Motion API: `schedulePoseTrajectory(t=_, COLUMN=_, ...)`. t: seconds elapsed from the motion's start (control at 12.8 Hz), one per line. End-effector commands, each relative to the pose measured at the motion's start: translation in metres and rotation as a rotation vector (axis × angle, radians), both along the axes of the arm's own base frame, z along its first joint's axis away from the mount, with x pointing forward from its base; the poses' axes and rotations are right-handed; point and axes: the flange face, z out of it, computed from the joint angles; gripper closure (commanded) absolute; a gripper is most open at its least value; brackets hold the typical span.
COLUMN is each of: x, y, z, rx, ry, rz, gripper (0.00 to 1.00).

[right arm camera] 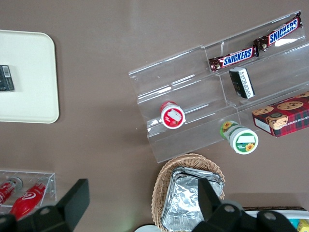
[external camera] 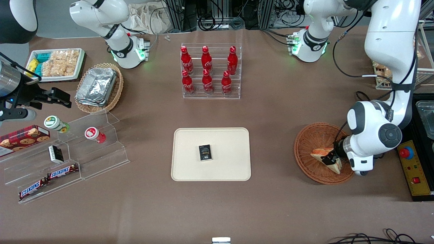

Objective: Place sandwich from basket to tray
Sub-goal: 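Close the left gripper on the sandwich's wrapped edge, then lift the sandwich up out of the basket with the left gripper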

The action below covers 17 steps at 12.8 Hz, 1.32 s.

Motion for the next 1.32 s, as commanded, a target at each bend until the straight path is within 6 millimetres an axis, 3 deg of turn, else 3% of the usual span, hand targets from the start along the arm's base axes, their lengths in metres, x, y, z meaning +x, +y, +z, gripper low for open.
schedulePoseTrajectory(t=0.0, x=0.001, y=0.001, z=0.001, rx=-0.012, ry=-0.016, rz=0.027, gripper=0.48)
schedulePoseTrajectory(t=0.08, x=0.003, y=0.001, z=0.004, rx=-0.013, ry=-0.023, rz=0.027, gripper=0.69)
schedulePoseTrajectory(t=0.23, x=0.009, y=0.003, z=0.012, rx=-0.014, ry=-0.048, rz=0.033, gripper=1.0)
schedulePoseTrajectory(t=0.39, x=0.014, y=0.005, z=0.024, rx=-0.012, ry=-0.065, rz=0.028, gripper=1.0)
schedulePoseTrajectory(t=0.55, x=0.019, y=0.003, z=0.054, rx=-0.013, ry=-0.075, rz=0.022, gripper=1.0)
schedulePoseTrajectory(t=0.86, x=0.025, y=-0.01, z=0.167, rx=-0.025, ry=-0.001, rz=-0.192, gripper=1.0)
schedulePoseTrajectory(t=0.94, x=0.026, y=-0.024, z=0.215, rx=-0.038, ry=0.025, rz=-0.232, gripper=1.0)
schedulePoseTrajectory(t=1.01, x=0.025, y=-0.048, z=0.25, rx=-0.056, ry=0.03, rz=-0.312, gripper=1.0)
schedulePoseTrajectory(t=1.17, x=0.023, y=-0.098, z=0.268, rx=-0.086, ry=0.029, rz=-0.422, gripper=1.0)
schedulePoseTrajectory(t=1.25, x=0.023, y=-0.129, z=0.259, rx=-0.1, ry=0.034, rz=-0.471, gripper=1.0)
